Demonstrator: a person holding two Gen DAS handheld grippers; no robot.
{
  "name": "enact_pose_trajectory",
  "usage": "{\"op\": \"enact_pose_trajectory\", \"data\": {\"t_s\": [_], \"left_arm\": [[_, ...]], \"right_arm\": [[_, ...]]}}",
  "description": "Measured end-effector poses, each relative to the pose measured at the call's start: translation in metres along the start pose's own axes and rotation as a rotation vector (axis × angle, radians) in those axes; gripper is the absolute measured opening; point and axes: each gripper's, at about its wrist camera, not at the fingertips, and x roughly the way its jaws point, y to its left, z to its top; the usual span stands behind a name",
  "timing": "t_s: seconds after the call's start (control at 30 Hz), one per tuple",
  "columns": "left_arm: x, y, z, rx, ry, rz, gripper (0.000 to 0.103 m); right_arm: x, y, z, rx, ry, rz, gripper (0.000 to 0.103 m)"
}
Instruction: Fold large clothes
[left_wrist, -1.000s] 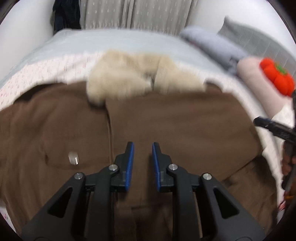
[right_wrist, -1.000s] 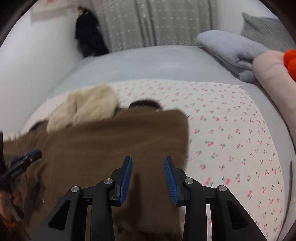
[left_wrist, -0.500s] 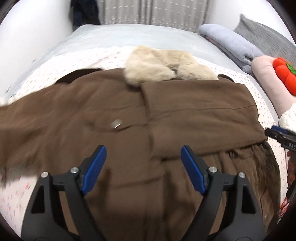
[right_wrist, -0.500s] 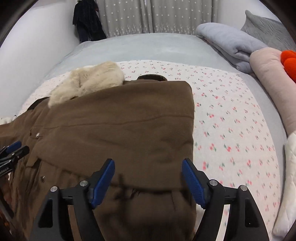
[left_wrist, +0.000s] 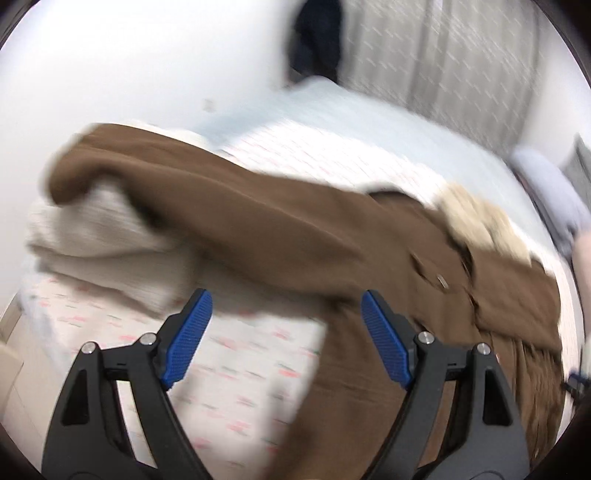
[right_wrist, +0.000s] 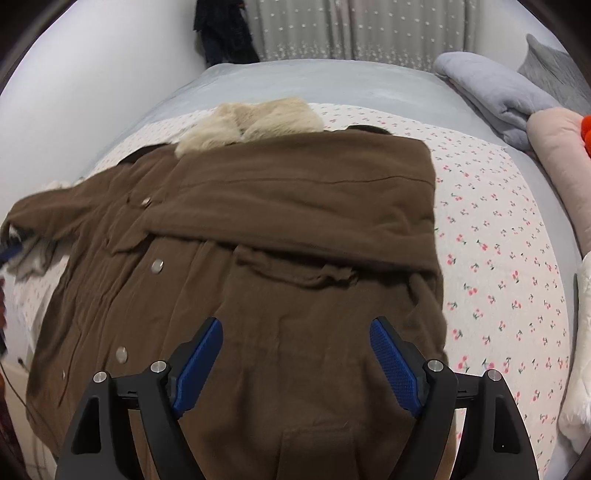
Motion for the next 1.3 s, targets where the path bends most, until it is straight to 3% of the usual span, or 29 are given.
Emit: {"op": "enact_pose_trajectory", "data": {"t_s": [0.17,0.3,0.57,0.7,0.77,0.8,0.83,0.87,1.03,1.3], "left_arm": [[-0.017,0.076,0.023,-0.176,-0.088,0.015,0.083],[-0.016,0.115,0.035,-0.269,-0.119,0.022,0.083],[0.011,0.153,0.06,-0.415,-0.139,-0.073,0.082],[0.029,0.158,0.069,-0.464,-0.124,-0.058,0.067],[0.037,0.152,0.072,-0.471,-0.109,-0.028,0.054],[0.039,0.149,0.075,-0.463,-0.106,-0.001,0.042],[0.04,0.147,0.078,-0.45,-0.103,0.01,0.021],[0.04,0.142,0.081,-0.433,-0.1,0.023,0.01],[0.018,0.1,0.101,-0.314,-0.167,0.028,0.008],[-0.026,-0.038,0.119,-0.053,-0.28,-0.144,0.007]], "right_arm": [[0.0,0.011,-0.012,-0.047,0.02,-0.065,0.084],[0.002,0.018,-0.019,-0.076,0.006,-0.093,0.084],[0.042,0.018,-0.043,-0.088,0.034,-0.14,0.085],[0.055,0.014,-0.057,-0.077,-0.008,-0.148,0.093],[0.054,0.012,-0.058,-0.067,-0.021,-0.14,0.095],[0.054,0.012,-0.058,-0.064,-0.022,-0.137,0.095],[0.053,0.011,-0.058,-0.063,-0.022,-0.135,0.095],[0.053,0.011,-0.058,-0.064,-0.021,-0.135,0.095],[0.047,0.016,-0.051,-0.081,-0.003,-0.14,0.095],[0.013,0.021,-0.015,-0.051,-0.069,-0.005,0.095]]}}
